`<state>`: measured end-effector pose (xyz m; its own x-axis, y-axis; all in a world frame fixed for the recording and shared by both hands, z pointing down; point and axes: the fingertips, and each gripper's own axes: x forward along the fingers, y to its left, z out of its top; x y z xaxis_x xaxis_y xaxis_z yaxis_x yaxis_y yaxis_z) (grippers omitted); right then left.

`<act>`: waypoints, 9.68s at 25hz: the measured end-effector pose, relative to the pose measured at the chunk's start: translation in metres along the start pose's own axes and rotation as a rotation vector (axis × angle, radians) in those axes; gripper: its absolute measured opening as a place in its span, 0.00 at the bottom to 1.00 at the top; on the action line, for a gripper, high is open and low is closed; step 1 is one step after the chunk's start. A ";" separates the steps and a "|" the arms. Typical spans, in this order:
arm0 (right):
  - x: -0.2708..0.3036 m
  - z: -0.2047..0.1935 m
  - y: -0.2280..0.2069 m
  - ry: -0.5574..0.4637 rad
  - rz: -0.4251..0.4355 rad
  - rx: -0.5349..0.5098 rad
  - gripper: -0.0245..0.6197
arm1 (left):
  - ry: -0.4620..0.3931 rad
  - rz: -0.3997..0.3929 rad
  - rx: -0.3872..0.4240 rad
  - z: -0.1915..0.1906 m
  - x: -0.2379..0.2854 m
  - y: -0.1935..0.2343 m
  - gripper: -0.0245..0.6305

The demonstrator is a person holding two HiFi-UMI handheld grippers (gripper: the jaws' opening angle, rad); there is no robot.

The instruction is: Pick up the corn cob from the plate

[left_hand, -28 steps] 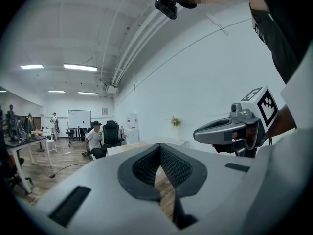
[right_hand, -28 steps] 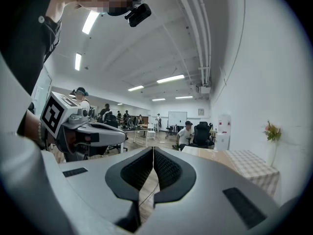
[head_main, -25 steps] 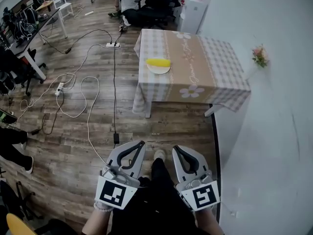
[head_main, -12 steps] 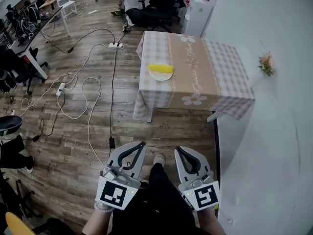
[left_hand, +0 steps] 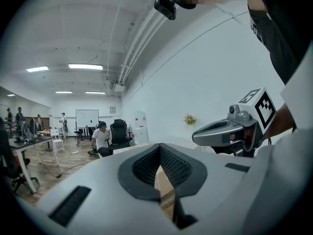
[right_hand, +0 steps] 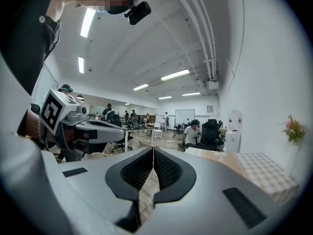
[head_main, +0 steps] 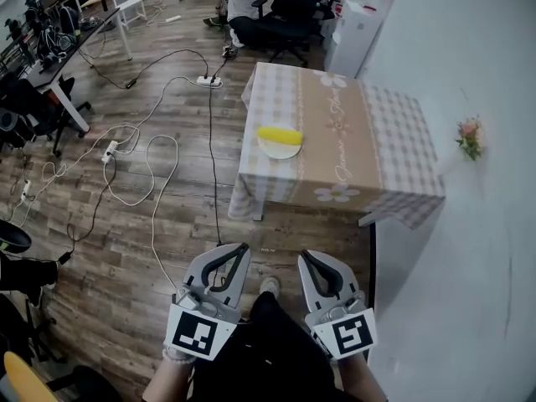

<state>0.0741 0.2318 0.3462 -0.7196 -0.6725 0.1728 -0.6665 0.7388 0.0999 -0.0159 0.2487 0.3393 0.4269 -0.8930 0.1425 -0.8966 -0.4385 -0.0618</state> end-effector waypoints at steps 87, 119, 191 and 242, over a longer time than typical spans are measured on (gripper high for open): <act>0.314 0.018 -0.233 0.083 -0.129 0.028 0.10 | -0.033 -0.128 0.039 0.030 0.328 0.246 0.06; 0.308 -0.001 -0.293 0.130 -0.065 0.029 0.10 | 0.017 -0.167 0.148 -0.007 0.386 0.213 0.06; 0.271 -0.065 -0.329 0.304 -0.256 0.153 0.10 | 0.527 -0.714 0.385 -0.253 0.469 0.137 0.44; 0.286 -0.002 -0.321 0.104 -0.125 0.043 0.10 | 0.265 -0.268 0.086 -0.070 0.410 0.197 0.43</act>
<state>0.0828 -0.1981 0.3659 -0.6083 -0.7491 0.2624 -0.7586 0.6459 0.0855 -0.0257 -0.1972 0.4546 0.5896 -0.6929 0.4150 -0.7393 -0.6699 -0.0682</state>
